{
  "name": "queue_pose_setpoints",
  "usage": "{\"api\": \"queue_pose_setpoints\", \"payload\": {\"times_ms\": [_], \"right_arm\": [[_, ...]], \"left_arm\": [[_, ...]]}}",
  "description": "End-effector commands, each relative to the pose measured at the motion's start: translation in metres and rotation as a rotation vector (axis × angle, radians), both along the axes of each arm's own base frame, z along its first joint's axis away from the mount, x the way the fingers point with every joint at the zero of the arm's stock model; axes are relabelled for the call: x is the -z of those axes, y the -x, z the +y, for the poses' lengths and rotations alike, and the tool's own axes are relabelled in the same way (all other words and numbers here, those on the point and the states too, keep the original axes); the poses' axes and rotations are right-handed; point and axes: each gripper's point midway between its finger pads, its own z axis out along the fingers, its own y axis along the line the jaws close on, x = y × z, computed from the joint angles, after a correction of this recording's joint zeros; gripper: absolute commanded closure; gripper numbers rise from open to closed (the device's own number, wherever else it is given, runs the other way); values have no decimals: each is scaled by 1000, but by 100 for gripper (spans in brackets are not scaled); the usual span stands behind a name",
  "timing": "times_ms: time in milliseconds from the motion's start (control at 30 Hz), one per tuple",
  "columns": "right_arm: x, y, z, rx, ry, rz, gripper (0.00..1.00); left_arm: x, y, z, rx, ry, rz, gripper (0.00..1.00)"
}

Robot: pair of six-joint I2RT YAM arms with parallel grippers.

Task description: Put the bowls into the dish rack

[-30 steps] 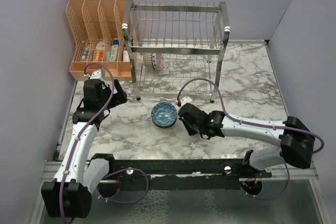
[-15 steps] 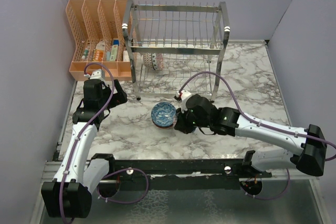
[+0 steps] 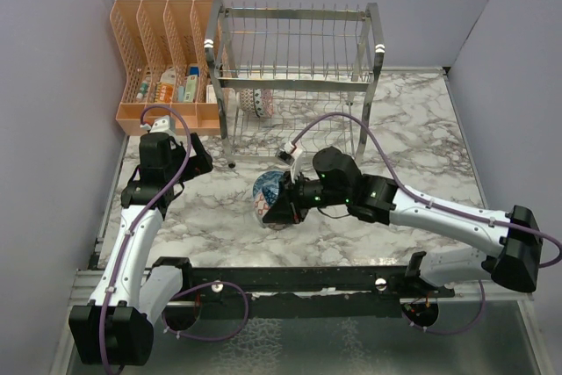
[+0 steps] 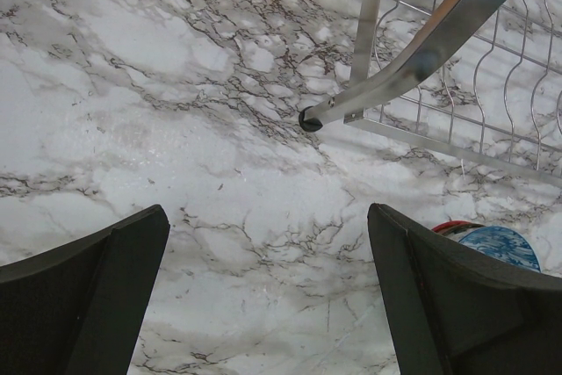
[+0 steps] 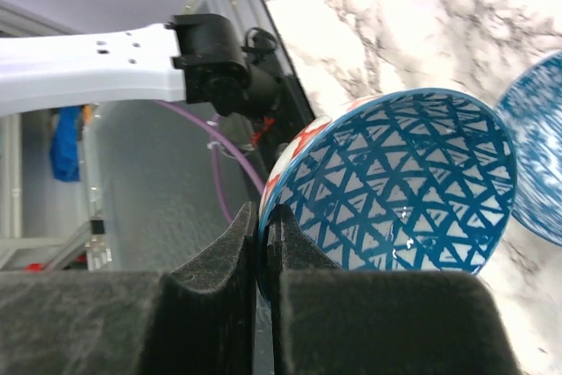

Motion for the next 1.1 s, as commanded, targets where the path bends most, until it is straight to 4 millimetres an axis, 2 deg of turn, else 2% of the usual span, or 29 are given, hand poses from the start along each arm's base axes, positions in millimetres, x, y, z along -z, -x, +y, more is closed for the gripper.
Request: {"api": "queue_pose_setpoints", "payload": {"times_ms": [0,133,333,533,733,867,1067], "right_arm": [[-45,2,23,-72,-234,32,99],[-60,-9,33,-77,-310,30,99],[-52,-24,46,-82,-353,118,99],[-56,-40,51,-103,-455,195,99],[-63,-69,53,-81,-510,230,99],[-55,-91,54,-42,-517,273,99],[-57,-122,54,-24,-584,310,99]], "left_arm": [[-9,-1,-1,9,7,-34,1],[-10,-2,0,10,5,-40,1],[-11,-1,-1,12,7,-43,1],[-12,-1,-2,20,11,-45,1],[-13,-1,-3,20,13,-48,1],[-13,-1,-3,21,13,-49,1],[-14,-1,-3,22,12,-53,1]]}}
